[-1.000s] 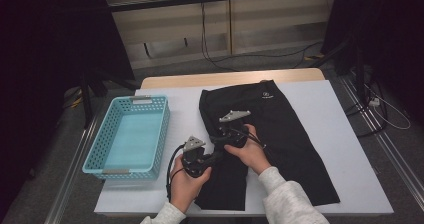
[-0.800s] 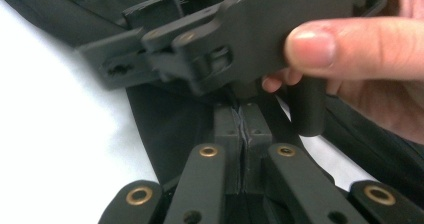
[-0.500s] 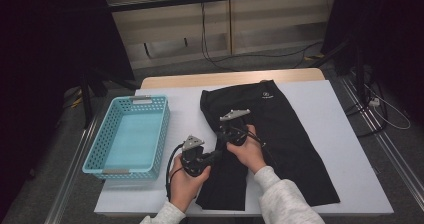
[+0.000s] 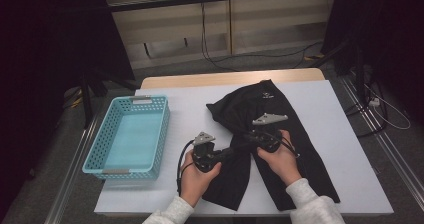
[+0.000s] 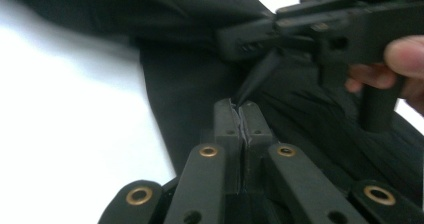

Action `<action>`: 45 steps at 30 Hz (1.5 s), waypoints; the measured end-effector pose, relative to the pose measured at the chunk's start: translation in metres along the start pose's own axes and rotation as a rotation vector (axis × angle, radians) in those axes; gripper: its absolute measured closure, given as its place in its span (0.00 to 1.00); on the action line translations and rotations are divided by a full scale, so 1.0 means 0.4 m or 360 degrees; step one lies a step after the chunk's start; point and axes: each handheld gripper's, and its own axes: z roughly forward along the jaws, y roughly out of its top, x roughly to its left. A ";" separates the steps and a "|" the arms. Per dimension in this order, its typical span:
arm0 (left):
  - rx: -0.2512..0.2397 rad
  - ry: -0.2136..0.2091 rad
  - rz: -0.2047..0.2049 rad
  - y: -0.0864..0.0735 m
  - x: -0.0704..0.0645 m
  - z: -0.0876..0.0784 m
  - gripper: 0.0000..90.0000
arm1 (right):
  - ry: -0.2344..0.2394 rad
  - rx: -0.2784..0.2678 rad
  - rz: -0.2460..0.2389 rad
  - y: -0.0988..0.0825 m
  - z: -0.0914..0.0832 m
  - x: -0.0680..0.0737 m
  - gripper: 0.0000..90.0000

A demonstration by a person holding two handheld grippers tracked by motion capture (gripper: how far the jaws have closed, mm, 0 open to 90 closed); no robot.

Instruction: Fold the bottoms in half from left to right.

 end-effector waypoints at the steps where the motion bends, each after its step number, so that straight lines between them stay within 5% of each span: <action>1: 0.0012 -0.0009 0.0002 0.000 0.001 0.007 0.99 | -0.0012 0.0012 -0.0014 -0.009 -0.005 -0.003 0.96; 8: 0.0050 -0.0002 0.0036 -0.004 0.021 0.009 0.84 | -0.0033 0.0038 -0.0027 -0.048 0.000 -0.029 0.95; 17: 0.0152 -0.0030 0.0099 -0.032 0.031 -0.016 0.48 | -0.0017 0.0000 0.0038 -0.049 0.005 -0.041 0.94; 27: 0.0185 -0.0073 0.0157 -0.051 0.005 -0.022 0.36 | -0.0001 -0.0047 0.0055 -0.044 -0.004 -0.046 0.95; 33: 0.0189 -0.0097 0.0143 -0.058 -0.003 -0.033 0.37 | 0.0004 -0.0045 0.0061 -0.041 0.006 -0.044 0.96; 45: 0.0265 -0.0128 0.0175 -0.076 -0.018 -0.035 0.67 | 0.0006 -0.0101 0.0113 -0.030 0.010 -0.049 0.96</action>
